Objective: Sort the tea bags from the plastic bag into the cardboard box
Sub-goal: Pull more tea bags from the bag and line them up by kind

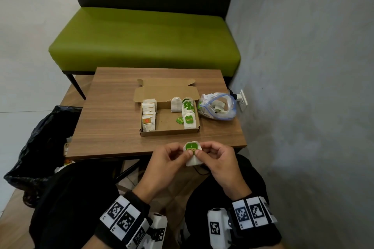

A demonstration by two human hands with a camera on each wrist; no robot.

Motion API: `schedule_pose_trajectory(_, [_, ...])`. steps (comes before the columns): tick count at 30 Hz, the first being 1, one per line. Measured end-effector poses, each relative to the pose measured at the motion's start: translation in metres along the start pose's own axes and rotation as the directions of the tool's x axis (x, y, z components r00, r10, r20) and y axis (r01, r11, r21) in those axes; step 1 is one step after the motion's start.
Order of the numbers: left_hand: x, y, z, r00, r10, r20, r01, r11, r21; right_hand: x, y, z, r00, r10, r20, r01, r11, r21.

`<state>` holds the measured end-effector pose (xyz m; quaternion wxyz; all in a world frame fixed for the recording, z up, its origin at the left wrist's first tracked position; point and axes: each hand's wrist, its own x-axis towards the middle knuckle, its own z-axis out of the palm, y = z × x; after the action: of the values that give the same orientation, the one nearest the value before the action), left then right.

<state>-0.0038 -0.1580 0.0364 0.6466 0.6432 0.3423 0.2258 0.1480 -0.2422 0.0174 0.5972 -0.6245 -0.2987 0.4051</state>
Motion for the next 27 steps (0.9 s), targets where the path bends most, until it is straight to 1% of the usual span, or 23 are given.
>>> schedule_pose_trajectory(3, [0.012,0.003,-0.008,0.999,0.026,0.028,-0.027,0.998,0.065,0.011,0.001,0.003,1.000,-0.007,0.012,0.007,1.000,0.018])
schedule_pose_trajectory(5, [0.024,0.004,-0.015,0.998,0.052,0.035,-0.058,0.984,0.168,0.020,-0.001,0.004,1.000,-0.018,0.024,0.018,1.000,0.021])
schedule_pose_trajectory(8, [0.049,0.006,-0.027,0.995,0.091,0.031,-0.096,0.921,0.378,0.037,-0.005,0.009,0.999,-0.030,0.023,0.030,0.999,-0.022])
schedule_pose_trajectory(10, [0.069,0.009,-0.034,0.995,0.102,0.023,-0.101,0.890,0.445,0.052,-0.006,0.013,0.999,-0.034,-0.009,0.034,0.997,-0.067])
schedule_pose_trajectory(11, [0.080,0.010,-0.039,0.995,0.097,0.000,-0.087,0.892,0.444,0.059,-0.005,0.013,0.998,-0.042,-0.039,0.038,0.995,-0.097])
schedule_pose_trajectory(13, [0.107,0.006,-0.050,0.993,0.079,-0.085,-0.036,0.904,0.426,0.071,-0.006,0.011,0.993,-0.067,-0.096,0.052,0.987,-0.151])
schedule_pose_trajectory(15, [0.134,-0.001,-0.062,0.984,0.075,-0.163,0.004,0.900,0.436,0.077,-0.004,0.008,0.989,-0.070,-0.132,0.050,0.988,-0.150])
schedule_pose_trajectory(16, [0.147,-0.004,-0.066,0.981,0.070,-0.181,0.024,0.882,0.470,0.078,-0.003,0.006,0.988,-0.062,-0.144,0.041,0.989,-0.140])
schedule_pose_trajectory(18, [0.168,-0.010,-0.070,0.983,0.050,-0.175,0.055,0.836,0.547,0.078,0.002,0.004,0.985,-0.054,-0.163,0.033,0.992,-0.125])
schedule_pose_trajectory(19, [0.177,-0.013,-0.069,0.985,0.028,-0.168,0.072,0.826,0.558,0.077,0.005,0.002,0.984,-0.051,-0.170,0.031,0.992,-0.120])
schedule_pose_trajectory(23, [0.204,-0.027,-0.062,0.977,-0.054,-0.206,0.165,0.805,0.570,0.072,0.015,-0.002,0.983,-0.017,-0.184,0.000,0.995,-0.097])
schedule_pose_trajectory(27, [0.219,-0.041,-0.055,0.961,-0.146,-0.234,0.257,0.782,0.568,0.067,0.021,-0.006,0.983,0.019,-0.184,-0.034,0.996,-0.079])
